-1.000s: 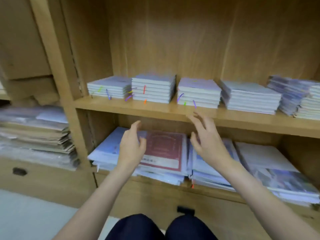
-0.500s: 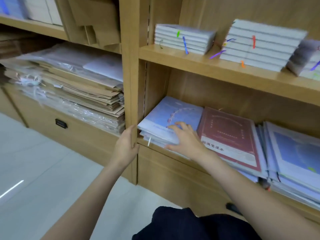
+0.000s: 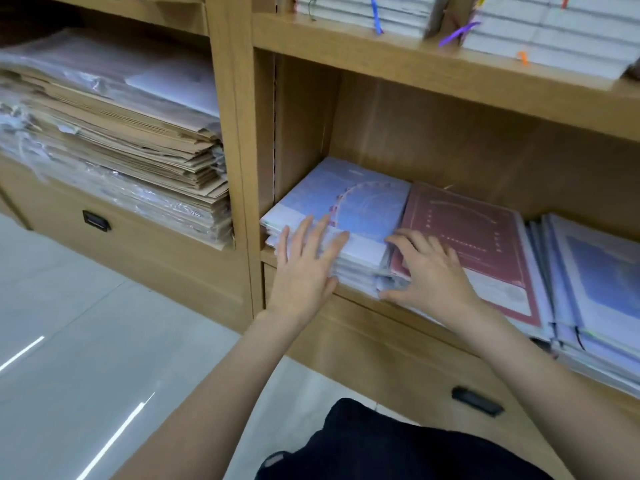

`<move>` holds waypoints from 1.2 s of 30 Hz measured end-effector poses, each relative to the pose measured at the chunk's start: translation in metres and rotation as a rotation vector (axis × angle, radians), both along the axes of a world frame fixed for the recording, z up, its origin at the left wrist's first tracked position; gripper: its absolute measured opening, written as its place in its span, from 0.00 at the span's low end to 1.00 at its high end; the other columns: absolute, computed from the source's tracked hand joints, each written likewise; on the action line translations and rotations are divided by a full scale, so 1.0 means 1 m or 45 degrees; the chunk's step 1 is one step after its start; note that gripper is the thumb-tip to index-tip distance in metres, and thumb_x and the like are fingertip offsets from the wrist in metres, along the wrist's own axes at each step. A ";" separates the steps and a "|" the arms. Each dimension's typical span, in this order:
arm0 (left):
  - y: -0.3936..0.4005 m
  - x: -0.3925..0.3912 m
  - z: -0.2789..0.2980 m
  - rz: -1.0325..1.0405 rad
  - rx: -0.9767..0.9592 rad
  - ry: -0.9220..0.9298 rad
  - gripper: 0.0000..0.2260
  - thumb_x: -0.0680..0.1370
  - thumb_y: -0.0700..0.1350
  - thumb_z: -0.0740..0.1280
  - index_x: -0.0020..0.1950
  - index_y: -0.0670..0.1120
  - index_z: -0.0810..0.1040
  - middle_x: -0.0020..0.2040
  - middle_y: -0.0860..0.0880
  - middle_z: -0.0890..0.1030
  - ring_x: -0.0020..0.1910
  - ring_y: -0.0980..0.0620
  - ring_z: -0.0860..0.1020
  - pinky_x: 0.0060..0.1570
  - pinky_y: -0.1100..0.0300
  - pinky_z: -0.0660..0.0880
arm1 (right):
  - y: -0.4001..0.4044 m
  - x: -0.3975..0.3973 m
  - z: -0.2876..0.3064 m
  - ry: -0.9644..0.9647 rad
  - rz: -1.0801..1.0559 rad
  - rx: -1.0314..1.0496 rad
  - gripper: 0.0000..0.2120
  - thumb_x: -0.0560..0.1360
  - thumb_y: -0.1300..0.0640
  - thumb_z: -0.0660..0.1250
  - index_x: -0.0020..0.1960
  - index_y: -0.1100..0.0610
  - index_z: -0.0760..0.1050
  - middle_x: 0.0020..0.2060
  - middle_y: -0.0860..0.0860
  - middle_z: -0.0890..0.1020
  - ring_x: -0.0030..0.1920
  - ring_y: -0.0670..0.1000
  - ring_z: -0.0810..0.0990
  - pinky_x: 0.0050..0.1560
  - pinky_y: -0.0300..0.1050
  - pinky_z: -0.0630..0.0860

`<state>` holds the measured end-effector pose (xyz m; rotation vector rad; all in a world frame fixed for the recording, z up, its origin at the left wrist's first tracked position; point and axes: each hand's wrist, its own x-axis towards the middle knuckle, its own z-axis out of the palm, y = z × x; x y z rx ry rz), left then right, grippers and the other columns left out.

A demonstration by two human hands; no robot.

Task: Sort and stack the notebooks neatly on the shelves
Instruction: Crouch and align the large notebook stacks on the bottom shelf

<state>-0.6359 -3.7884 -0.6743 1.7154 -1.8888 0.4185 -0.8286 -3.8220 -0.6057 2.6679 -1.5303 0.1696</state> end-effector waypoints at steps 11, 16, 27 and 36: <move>-0.016 0.004 -0.009 0.026 -0.002 -0.210 0.41 0.56 0.46 0.81 0.66 0.51 0.66 0.65 0.46 0.74 0.64 0.44 0.71 0.66 0.39 0.61 | -0.003 -0.016 -0.028 0.125 0.099 -0.346 0.42 0.45 0.50 0.83 0.56 0.62 0.77 0.57 0.56 0.81 0.56 0.59 0.81 0.55 0.63 0.74; -0.018 0.006 -0.008 0.001 -0.031 -0.233 0.40 0.58 0.47 0.80 0.66 0.50 0.66 0.64 0.45 0.74 0.64 0.43 0.72 0.66 0.39 0.61 | 0.011 -0.043 -0.025 0.164 0.117 -0.365 0.37 0.47 0.53 0.83 0.55 0.61 0.78 0.60 0.57 0.79 0.58 0.59 0.79 0.58 0.61 0.73; 0.009 0.034 -0.015 0.035 0.016 1.192 0.34 0.70 0.35 0.70 0.73 0.41 0.60 0.68 0.45 0.67 0.68 0.49 0.66 0.64 0.64 0.62 | 0.015 0.014 0.021 -0.505 -0.011 0.261 0.46 0.69 0.43 0.72 0.76 0.51 0.48 0.76 0.51 0.52 0.75 0.53 0.52 0.73 0.46 0.53; 0.009 0.046 -0.007 0.041 0.121 1.666 0.30 0.73 0.33 0.68 0.72 0.41 0.60 0.68 0.44 0.69 0.67 0.51 0.68 0.63 0.63 0.63 | -0.012 0.034 0.008 -0.585 -0.399 0.427 0.34 0.74 0.46 0.68 0.74 0.53 0.58 0.69 0.58 0.68 0.66 0.58 0.69 0.59 0.48 0.70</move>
